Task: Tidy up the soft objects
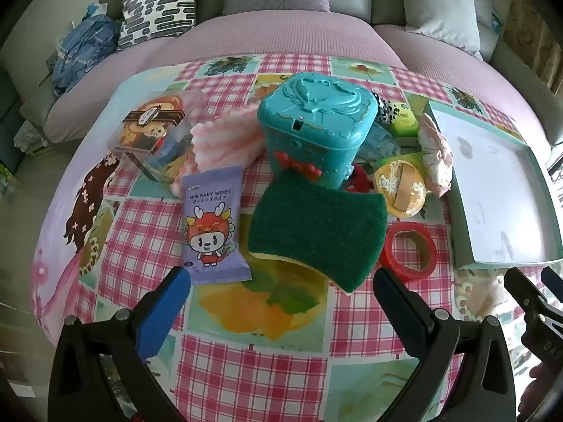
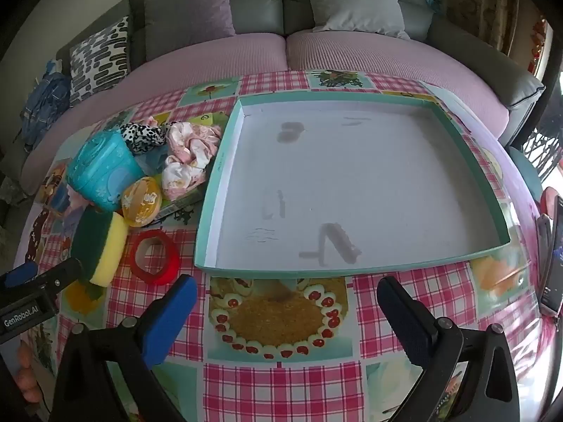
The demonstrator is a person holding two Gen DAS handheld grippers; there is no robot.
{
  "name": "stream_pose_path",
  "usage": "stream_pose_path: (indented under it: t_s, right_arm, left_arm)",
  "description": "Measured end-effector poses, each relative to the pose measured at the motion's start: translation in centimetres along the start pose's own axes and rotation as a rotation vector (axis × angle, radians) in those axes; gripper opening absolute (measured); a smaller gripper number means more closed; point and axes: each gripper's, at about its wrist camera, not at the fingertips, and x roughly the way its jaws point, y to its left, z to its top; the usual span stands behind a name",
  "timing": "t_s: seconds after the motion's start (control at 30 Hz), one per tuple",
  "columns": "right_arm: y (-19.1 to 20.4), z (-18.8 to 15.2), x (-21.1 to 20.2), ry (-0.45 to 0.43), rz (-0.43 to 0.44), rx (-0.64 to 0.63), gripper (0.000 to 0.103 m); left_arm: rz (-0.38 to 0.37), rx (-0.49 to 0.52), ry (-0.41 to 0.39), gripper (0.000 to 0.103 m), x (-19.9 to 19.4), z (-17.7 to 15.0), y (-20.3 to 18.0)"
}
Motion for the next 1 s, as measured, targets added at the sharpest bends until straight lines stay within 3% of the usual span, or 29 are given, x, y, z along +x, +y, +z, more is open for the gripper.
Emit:
stream_pose_path:
  t_s: [1.0]
  right_arm:
    - [0.16,-0.16,0.13,-0.007,-0.008,-0.007,0.103]
  left_arm:
    - [-0.014,-0.001,-0.001,0.103,-0.28,-0.08,0.18]
